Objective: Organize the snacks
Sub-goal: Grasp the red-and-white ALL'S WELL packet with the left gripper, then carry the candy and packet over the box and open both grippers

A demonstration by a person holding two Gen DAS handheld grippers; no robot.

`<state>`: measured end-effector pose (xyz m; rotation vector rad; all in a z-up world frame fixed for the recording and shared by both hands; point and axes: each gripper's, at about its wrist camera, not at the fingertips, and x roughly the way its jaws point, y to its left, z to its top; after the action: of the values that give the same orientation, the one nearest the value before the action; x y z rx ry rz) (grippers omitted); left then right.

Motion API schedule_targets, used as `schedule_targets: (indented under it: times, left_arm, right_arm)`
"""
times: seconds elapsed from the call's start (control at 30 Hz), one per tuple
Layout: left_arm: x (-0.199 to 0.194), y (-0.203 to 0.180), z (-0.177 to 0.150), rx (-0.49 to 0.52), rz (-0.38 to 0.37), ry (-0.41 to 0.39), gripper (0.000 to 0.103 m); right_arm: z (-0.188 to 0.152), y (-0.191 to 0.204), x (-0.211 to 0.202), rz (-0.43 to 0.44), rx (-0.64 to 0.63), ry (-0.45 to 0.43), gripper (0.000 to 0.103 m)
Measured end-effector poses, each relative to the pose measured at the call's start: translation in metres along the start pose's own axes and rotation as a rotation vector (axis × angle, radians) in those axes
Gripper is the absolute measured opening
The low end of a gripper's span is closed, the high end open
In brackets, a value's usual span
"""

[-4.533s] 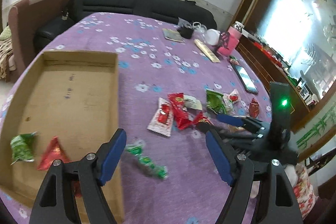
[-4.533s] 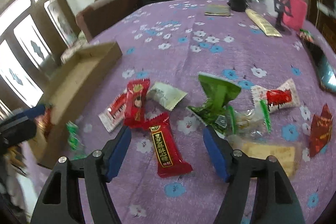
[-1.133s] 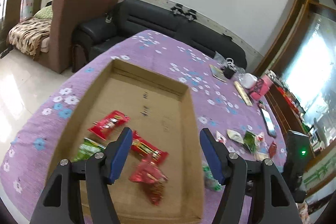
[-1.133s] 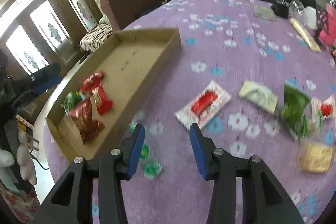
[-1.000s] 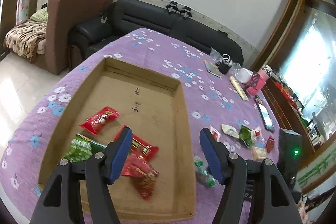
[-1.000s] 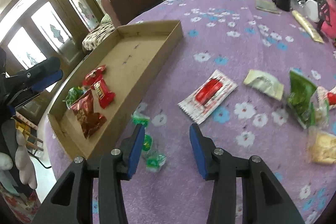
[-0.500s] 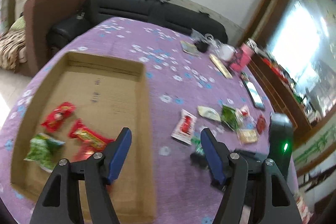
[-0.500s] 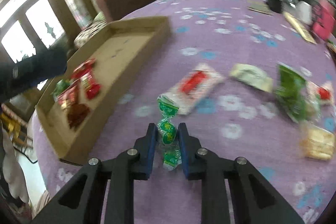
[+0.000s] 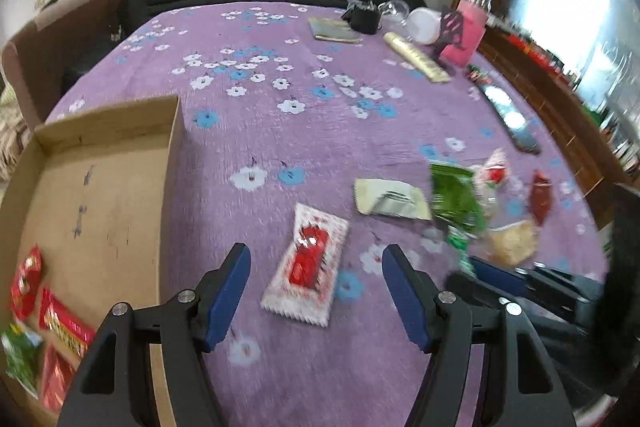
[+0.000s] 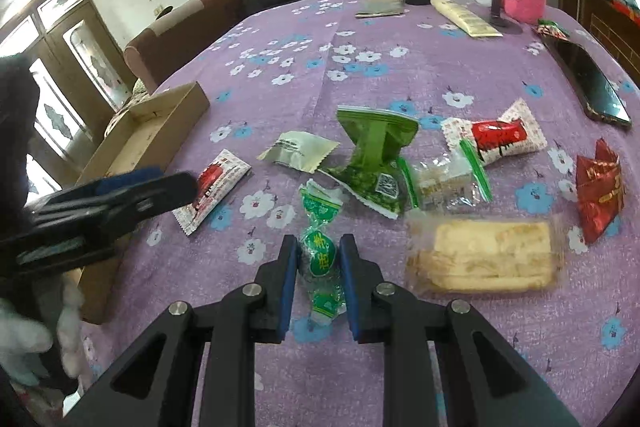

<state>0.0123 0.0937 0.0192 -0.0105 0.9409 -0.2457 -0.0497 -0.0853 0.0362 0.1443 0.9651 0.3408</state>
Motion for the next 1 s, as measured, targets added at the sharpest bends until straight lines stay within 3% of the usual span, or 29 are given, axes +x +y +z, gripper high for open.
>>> schedule_targets:
  times: [0.27,0.3,0.33,0.37,0.5,0.83,1.0]
  left_arm:
    - [0.030,-0.015,-0.001,0.113,0.111,0.048,0.071]
    - [0.030,-0.016,-0.002,0.118,0.097,0.046,0.066]
    - [0.030,-0.017,-0.001,0.121,0.079,0.045,0.044]
    - [0.028,-0.019,-0.002,0.129,0.068,0.038,0.030]
    - [0.023,-0.019,-0.006,0.116,0.040,0.031,0.029]
    - [-0.048,0.027,-0.019,-0.110,-0.140,-0.077,0.029]
    - [-0.087,0.070,-0.037,-0.205,-0.101,-0.147,0.029]
  right_arm:
    - [0.001,-0.008,-0.001,0.057,0.041,0.003,0.020]
    - [0.001,-0.008,-0.001,0.059,0.041,0.003,0.020]
    - [0.001,-0.008,-0.001,0.061,0.040,0.003,0.020]
    - [0.000,-0.007,-0.001,0.063,0.039,0.003,0.020]
    - [-0.001,-0.005,-0.001,0.065,0.024,-0.001,0.020]
    - [-0.003,0.005,-0.007,0.049,-0.026,-0.034,0.020]
    - [-0.002,0.013,-0.009,0.042,-0.037,-0.032,0.020]
